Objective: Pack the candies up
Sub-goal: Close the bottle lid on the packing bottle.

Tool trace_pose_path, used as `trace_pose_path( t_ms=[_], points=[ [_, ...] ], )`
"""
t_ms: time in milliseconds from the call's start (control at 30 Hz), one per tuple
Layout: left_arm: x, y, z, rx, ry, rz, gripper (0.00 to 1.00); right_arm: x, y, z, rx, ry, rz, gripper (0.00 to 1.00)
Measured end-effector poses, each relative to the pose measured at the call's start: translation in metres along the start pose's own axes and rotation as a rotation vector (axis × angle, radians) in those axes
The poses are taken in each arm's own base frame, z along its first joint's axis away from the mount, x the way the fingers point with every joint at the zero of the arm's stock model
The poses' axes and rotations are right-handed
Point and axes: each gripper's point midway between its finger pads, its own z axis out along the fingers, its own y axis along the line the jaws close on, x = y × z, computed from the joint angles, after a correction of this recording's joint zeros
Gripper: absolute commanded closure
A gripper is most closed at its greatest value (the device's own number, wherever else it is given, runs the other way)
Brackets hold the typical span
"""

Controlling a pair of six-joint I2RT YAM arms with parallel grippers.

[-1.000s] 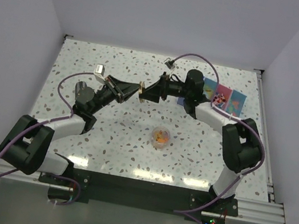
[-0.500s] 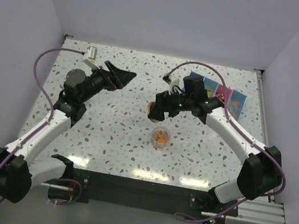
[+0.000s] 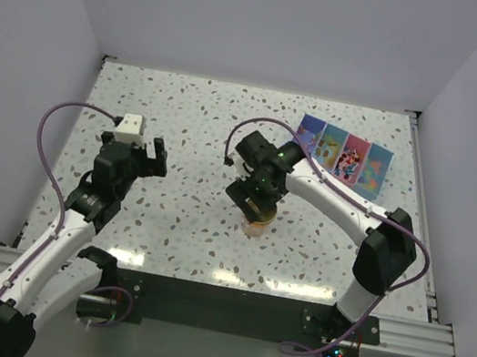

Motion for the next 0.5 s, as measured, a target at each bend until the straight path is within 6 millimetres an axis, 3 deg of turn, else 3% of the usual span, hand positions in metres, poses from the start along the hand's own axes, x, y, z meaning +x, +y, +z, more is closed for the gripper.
trace_pose_path(
  t_ms=[100,500],
  points=[
    [0.014,0.014,-0.003,-0.054,0.021,0.038,0.0,0.007,0.004,0.011,0.034,0.073,-0.036,0.5],
    [0.01,0.032,-0.005,-0.143,0.001,0.095,0.0,0.009,0.004,0.026,0.078,0.16,-0.087,0.51]
  ],
)
